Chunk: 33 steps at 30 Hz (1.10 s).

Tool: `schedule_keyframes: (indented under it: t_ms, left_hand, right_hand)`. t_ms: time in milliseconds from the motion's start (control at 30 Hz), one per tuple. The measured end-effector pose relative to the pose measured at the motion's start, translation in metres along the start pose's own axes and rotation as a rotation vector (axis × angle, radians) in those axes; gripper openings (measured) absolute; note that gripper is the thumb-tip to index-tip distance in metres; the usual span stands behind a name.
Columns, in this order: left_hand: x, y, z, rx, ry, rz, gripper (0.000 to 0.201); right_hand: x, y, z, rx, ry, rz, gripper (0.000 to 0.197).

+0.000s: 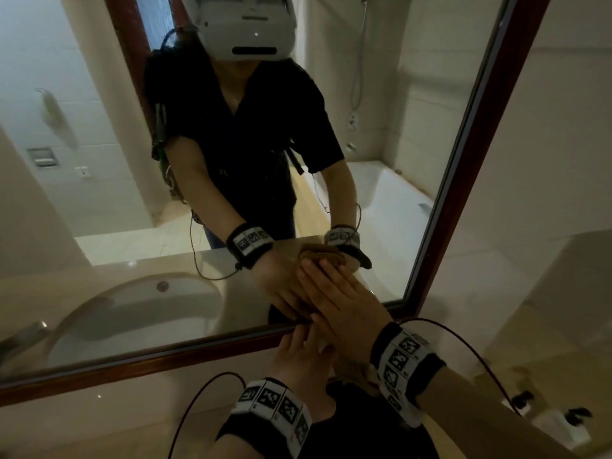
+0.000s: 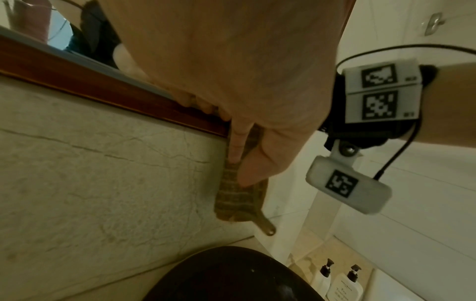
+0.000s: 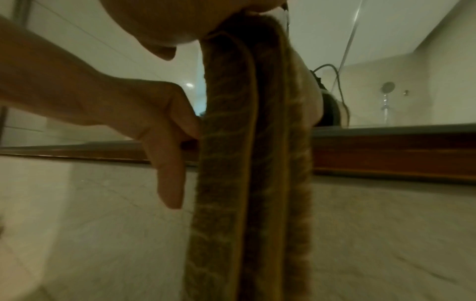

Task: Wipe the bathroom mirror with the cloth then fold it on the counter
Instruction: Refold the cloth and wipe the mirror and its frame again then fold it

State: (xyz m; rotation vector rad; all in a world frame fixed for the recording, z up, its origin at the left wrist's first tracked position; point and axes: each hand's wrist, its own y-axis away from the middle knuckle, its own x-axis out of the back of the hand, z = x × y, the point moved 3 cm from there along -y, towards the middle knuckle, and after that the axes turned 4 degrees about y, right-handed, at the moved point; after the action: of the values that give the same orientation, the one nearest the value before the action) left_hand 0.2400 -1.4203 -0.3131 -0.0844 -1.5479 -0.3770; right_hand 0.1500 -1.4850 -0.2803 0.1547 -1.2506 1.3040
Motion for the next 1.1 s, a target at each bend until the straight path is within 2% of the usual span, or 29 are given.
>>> schedule_keyframes:
  t_ms: [67,167,267,367,500,600,667,767,900,967,1033,1100]
  left_hand:
    - [-0.002,0.000,-0.002,0.021,0.095,-0.043,0.069]
    - [0.003,0.001,-0.002,-0.020,0.116,-0.015,0.065]
    - [0.003,0.002,-0.003,0.003,0.131,-0.061,0.063]
    - [0.002,0.001,-0.005,-0.009,0.153,-0.041,0.062]
    - [0.002,0.002,-0.004,-0.007,0.166,-0.049,0.061]
    - [0.002,0.003,-0.003,0.007,0.146,-0.047,0.060]
    - [-0.001,0.001,-0.003,0.032,0.153,-0.088,0.062]
    - [-0.008,0.007,-0.001,0.031,0.137,-0.190,0.071]
    - [-0.021,0.035,-0.004,0.007,0.229,-0.159,0.071]
    - [-0.021,0.050,-0.009,0.030,0.281,-0.149,0.064]
    - [-0.016,0.065,-0.016,0.109,0.321,-0.128,0.060]
    - [-0.012,0.080,-0.024,0.220,0.428,-0.059,0.065]
  right_hand:
    - [0.008,0.001,0.011,-0.068,0.028,0.008,0.075]
    - [0.036,-0.015,0.048,-0.275,0.032,0.061,0.077]
    - [0.083,-0.047,0.096,-0.501,-0.077,0.225,0.075]
    - [0.127,-0.086,0.118,-0.498,-0.135,0.429,0.069]
    - [0.137,-0.109,0.104,-0.523,-0.167,0.490,0.069]
    - [0.119,-0.107,0.064,-0.443,-0.118,0.338,0.075]
    - [0.078,-0.101,0.030,-0.308,-0.049,0.202,0.076]
    - [0.020,-0.072,-0.011,-0.115,-0.050,0.087,0.085]
    - [-0.001,-0.012,-0.028,0.139,-0.033,-0.111,0.070]
    - [-0.001,0.006,-0.033,0.175,-0.089,-0.185,0.069]
    - [0.003,0.021,-0.041,0.139,-0.237,-0.235,0.064]
    - [0.011,0.029,-0.053,-0.023,-0.468,-0.275,0.080]
